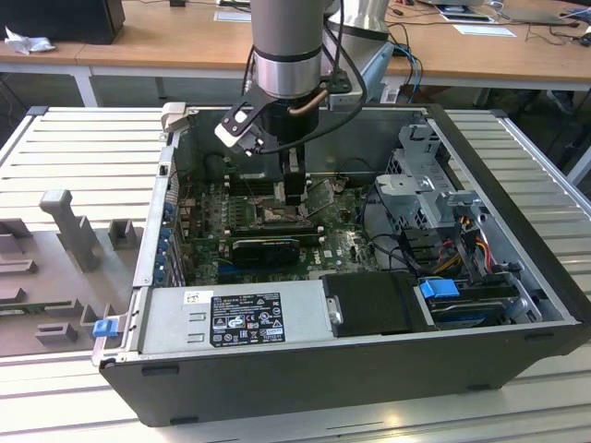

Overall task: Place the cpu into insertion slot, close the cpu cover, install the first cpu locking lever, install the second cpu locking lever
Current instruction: 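Place the cpu into insertion slot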

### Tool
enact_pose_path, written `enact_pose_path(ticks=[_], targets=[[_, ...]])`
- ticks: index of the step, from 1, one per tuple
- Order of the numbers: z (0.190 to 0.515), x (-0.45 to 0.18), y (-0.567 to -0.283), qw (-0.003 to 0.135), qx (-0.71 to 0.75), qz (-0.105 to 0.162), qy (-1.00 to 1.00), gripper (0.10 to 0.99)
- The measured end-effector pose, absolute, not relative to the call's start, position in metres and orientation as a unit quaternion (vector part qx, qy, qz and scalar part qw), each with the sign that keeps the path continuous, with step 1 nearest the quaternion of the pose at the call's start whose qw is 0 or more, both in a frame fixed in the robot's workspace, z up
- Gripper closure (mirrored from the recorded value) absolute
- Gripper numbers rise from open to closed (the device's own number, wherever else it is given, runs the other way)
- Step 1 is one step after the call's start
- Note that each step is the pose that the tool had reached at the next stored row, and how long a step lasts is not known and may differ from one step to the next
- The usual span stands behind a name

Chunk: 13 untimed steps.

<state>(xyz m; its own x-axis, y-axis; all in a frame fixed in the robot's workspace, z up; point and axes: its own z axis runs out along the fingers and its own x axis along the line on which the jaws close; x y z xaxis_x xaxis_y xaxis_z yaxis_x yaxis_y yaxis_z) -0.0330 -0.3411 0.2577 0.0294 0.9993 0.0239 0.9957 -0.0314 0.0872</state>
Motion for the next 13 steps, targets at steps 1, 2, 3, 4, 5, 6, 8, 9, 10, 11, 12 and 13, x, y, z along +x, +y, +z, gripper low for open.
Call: enact_pose_path(ticks=[1, 2, 3, 4, 5, 6, 8, 9, 10, 11, 12, 13], targets=[[0.256, -0.033, -0.341, 0.023, 0.716, 0.039, 0.696, 0.557], [0.253, -0.034, -0.341, 0.023, 0.715, 0.039, 0.697, 0.557], [0.251, -0.034, -0.341, 0.023, 0.715, 0.039, 0.698, 0.557], [0.250, -0.034, -0.340, 0.023, 0.714, 0.039, 0.698, 0.557], [0.248, -0.034, -0.338, 0.023, 0.714, 0.039, 0.699, 0.557], [0.246, -0.034, -0.337, 0.022, 0.714, 0.039, 0.699, 0.557], [0.242, -0.034, -0.334, 0.022, 0.713, 0.040, 0.700, 0.557], [0.239, -0.035, -0.333, 0.022, 0.712, 0.040, 0.701, 0.557], [0.236, -0.036, -0.332, 0.022, 0.711, 0.040, 0.702, 0.557], [0.235, -0.037, -0.332, 0.021, 0.709, 0.040, 0.703, 0.557], [0.233, -0.040, -0.332, 0.020, 0.707, 0.042, 0.705, 0.557], [0.232, -0.041, -0.332, 0.019, 0.706, 0.042, 0.707, 0.557]])
